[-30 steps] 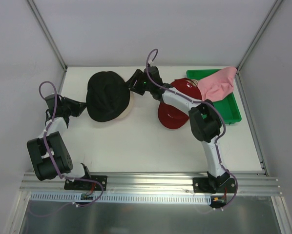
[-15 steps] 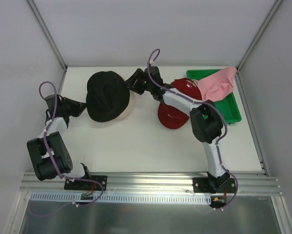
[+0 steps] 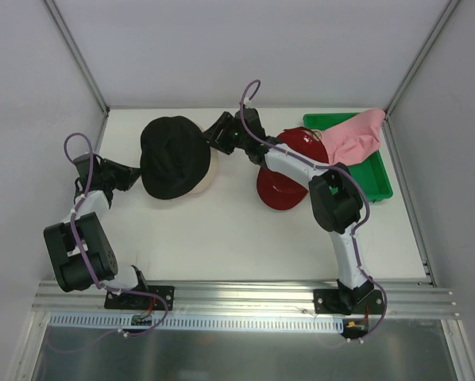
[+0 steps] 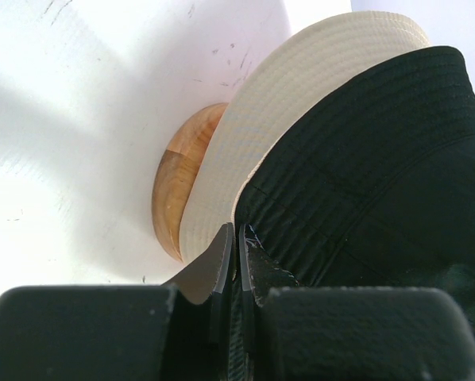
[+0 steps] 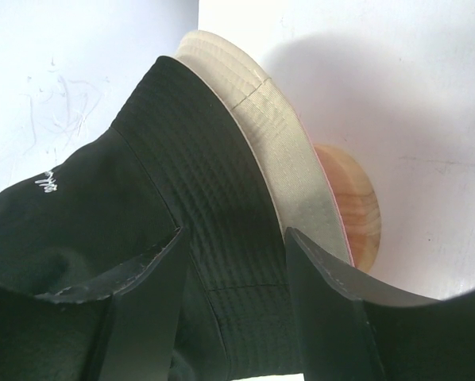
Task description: Stack the hats
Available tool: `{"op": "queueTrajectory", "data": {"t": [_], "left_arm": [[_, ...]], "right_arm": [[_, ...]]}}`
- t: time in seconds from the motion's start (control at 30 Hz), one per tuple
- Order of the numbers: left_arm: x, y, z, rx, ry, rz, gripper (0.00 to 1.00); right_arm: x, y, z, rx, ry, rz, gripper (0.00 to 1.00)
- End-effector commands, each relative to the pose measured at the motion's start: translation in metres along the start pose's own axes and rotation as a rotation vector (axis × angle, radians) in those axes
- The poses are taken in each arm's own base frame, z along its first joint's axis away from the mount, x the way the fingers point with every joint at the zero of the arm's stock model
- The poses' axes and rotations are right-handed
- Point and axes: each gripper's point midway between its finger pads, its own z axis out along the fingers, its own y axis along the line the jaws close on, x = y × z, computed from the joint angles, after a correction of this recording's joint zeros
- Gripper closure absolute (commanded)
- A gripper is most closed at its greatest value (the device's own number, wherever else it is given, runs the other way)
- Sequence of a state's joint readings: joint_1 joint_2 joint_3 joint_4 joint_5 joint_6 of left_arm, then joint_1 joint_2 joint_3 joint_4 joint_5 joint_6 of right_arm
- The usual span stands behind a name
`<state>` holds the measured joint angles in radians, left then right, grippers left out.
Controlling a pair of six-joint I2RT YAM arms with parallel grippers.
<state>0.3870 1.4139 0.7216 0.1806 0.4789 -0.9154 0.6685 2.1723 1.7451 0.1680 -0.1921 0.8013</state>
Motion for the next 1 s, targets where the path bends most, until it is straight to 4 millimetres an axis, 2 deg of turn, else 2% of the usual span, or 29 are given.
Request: {"op": "queueTrajectory", "data": {"t": [0.0,0.53,0.77,0.97], "left_arm": [[-0.008,0.002,0.003,-0.021,-0.026,0.016,1.00],[-0.008,0.002,0.004,-0.023,-0.025,0.023,1.00],[-0.009,0.002,0.005,-0.025,-0.026,0.019,1.00],[-0.009,0.001,0.006,-0.024,-0.025,0.020,1.00]], "right_arm": [[0.010,0.017,0.001,-0.061,0.022,0.004,0.45],[0.018,-0.006,0.008,-0.022,0.041,0.019,0.45],[0.016,0.003,0.008,-0.068,0.040,0.031,0.46],[0.014,0.006,0.008,-0.078,0.034,0.045,0.64]]}}
